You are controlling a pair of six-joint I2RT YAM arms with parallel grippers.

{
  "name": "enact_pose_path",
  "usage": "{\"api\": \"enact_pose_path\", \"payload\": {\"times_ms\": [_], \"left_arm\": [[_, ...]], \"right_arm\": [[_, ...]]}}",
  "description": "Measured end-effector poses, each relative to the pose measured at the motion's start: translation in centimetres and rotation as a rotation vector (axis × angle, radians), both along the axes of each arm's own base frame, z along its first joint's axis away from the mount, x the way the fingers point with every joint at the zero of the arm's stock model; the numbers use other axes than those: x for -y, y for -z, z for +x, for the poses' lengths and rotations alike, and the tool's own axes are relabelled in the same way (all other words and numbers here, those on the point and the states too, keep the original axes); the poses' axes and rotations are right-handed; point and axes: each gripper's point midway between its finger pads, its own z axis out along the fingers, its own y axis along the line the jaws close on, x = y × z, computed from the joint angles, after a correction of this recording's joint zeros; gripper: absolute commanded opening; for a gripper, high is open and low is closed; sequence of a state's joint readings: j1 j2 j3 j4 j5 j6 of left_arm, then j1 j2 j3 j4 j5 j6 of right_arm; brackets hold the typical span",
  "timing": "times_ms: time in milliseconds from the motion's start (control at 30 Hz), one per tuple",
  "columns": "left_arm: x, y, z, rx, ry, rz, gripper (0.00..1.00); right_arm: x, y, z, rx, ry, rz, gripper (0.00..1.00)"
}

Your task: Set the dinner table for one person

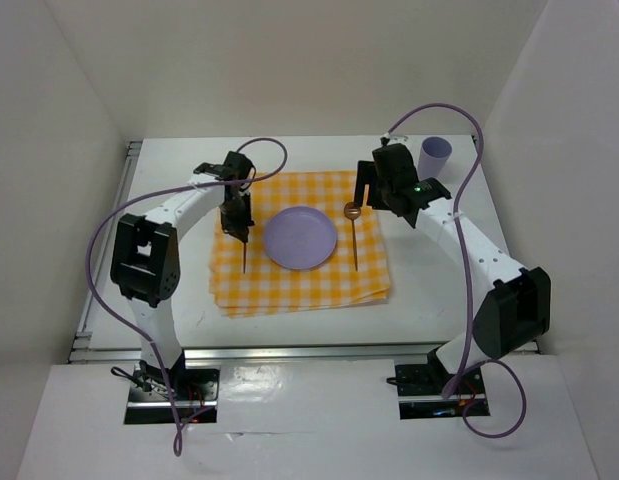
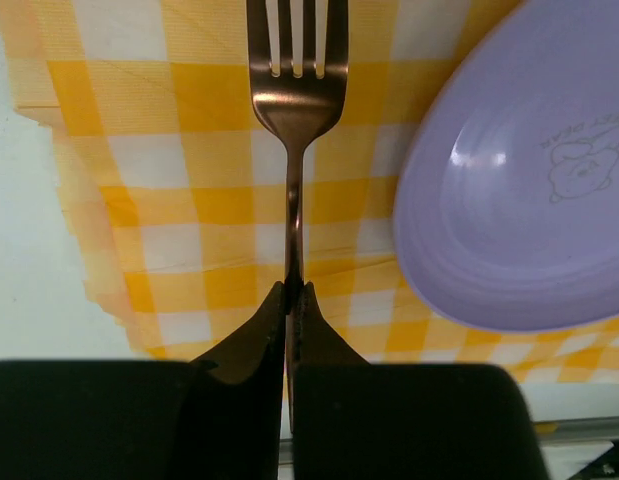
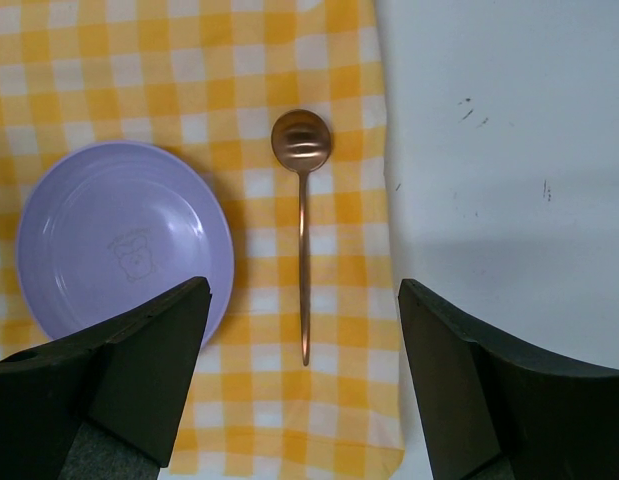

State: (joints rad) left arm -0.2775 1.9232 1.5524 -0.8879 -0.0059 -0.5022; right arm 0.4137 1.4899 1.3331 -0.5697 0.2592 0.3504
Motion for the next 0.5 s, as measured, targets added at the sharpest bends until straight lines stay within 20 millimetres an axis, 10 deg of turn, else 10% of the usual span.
{"api": "enact_pose_path", "payload": {"times_ms": [500], "left_arm": [[-0.9, 4.0, 0.6, -0.010, -0.024, 0.127, 0.00]], "right_arm": [[0.4, 0.1, -0.1, -0.004, 0.014, -0.014, 0.85]]}}
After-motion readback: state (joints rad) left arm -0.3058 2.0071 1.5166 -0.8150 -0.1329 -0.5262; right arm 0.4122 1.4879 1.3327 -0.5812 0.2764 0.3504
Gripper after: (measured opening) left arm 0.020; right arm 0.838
